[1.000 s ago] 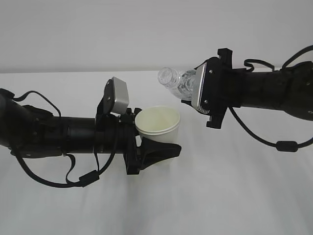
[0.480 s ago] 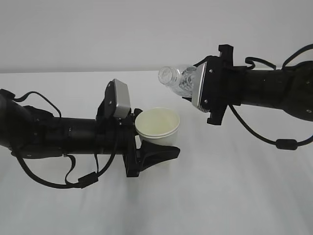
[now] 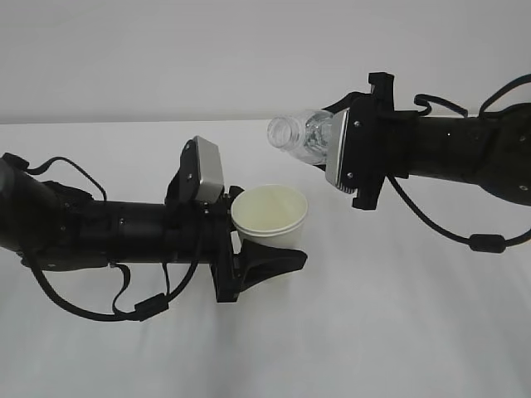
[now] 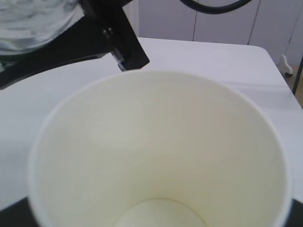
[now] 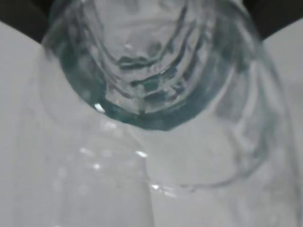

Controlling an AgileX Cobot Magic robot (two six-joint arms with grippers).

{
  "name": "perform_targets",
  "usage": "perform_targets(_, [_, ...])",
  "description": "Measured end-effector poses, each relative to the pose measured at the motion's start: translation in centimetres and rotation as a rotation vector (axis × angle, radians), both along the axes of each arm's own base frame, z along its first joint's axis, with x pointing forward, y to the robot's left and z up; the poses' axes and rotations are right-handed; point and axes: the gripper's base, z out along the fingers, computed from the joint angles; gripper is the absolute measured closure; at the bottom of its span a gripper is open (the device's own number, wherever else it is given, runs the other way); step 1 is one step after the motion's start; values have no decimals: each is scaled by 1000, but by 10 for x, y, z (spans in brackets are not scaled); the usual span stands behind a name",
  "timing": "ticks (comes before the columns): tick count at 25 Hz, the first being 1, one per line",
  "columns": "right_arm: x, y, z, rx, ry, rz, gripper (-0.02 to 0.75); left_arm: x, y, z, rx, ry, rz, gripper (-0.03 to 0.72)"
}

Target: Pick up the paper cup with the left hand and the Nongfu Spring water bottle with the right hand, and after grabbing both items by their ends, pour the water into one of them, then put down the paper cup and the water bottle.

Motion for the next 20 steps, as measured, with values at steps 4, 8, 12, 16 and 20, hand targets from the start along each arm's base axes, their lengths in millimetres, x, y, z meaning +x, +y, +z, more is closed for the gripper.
perform_targets(4, [0, 0, 0, -17, -16, 6, 246, 0, 0, 0, 0, -2, 0, 170])
perform_targets(8, [1, -1, 1, -32, -35, 7, 246, 0, 0, 0, 1, -3, -1, 171])
perform_targets(12, [1, -1, 1, -42, -45, 10, 246, 1, 0, 0, -3, -1, 8, 175])
perform_targets(16, [1, -1, 1, -50, -56, 17, 246, 2, 0, 1, -10, 2, 21, 176])
perform_targets(20, [1, 0, 2, -61, -81, 34, 246, 4, 0, 1, -16, 6, 44, 180])
